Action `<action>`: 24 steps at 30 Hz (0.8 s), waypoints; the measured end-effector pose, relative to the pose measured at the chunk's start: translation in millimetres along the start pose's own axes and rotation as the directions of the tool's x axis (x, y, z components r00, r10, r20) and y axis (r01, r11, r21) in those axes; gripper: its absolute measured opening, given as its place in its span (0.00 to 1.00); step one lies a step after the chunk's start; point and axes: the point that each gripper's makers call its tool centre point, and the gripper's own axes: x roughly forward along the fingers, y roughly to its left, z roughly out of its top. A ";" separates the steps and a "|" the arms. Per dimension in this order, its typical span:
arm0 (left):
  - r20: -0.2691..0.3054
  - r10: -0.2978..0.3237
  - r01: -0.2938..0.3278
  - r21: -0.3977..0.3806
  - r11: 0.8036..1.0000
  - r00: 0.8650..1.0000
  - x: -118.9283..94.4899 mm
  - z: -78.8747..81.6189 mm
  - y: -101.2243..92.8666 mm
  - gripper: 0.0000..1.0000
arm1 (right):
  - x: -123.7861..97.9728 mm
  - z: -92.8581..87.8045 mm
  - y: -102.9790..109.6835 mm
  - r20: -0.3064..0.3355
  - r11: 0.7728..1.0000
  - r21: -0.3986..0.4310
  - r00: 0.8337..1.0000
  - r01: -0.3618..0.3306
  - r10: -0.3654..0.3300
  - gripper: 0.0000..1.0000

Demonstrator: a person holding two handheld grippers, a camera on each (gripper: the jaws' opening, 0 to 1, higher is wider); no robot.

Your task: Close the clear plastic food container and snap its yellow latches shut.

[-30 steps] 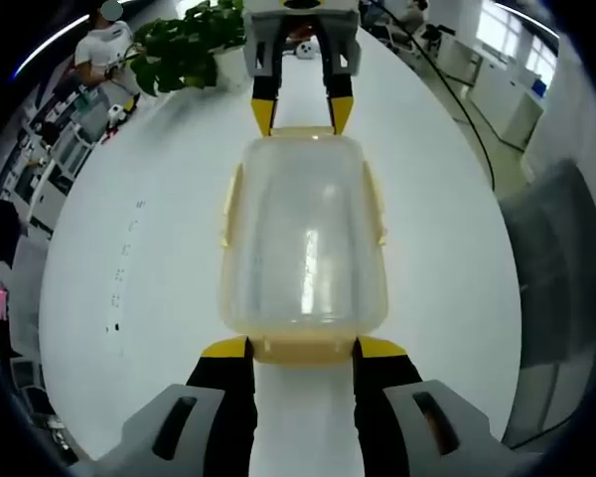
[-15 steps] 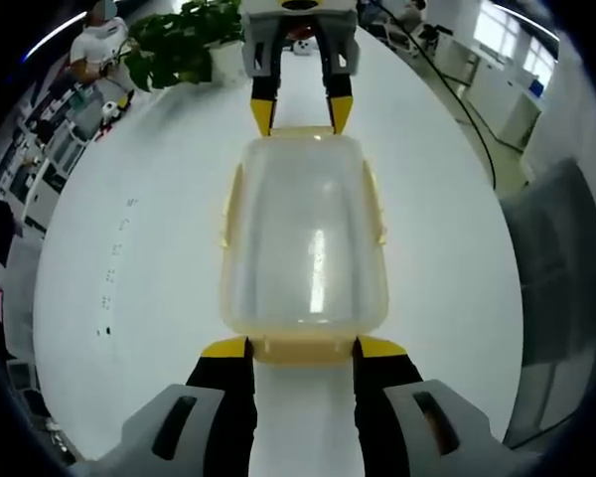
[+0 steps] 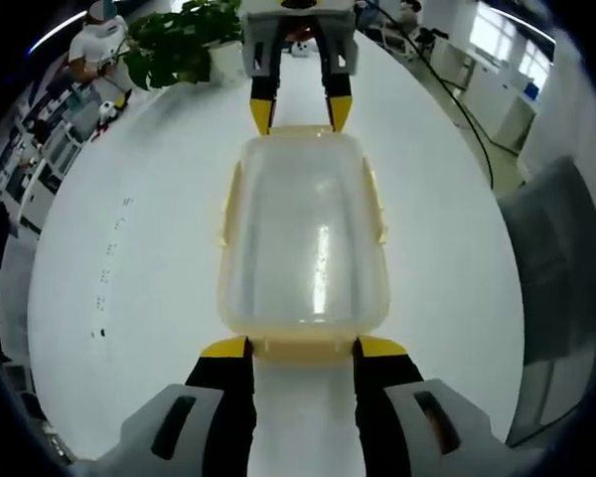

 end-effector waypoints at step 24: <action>0.071 0.145 -0.114 -0.322 0.940 0.987 -28.9 4.8 8.0 0.41 | -27.9 20.3 -9.4 0.141 0.950 0.302 0.982 0.077 -0.124 0.39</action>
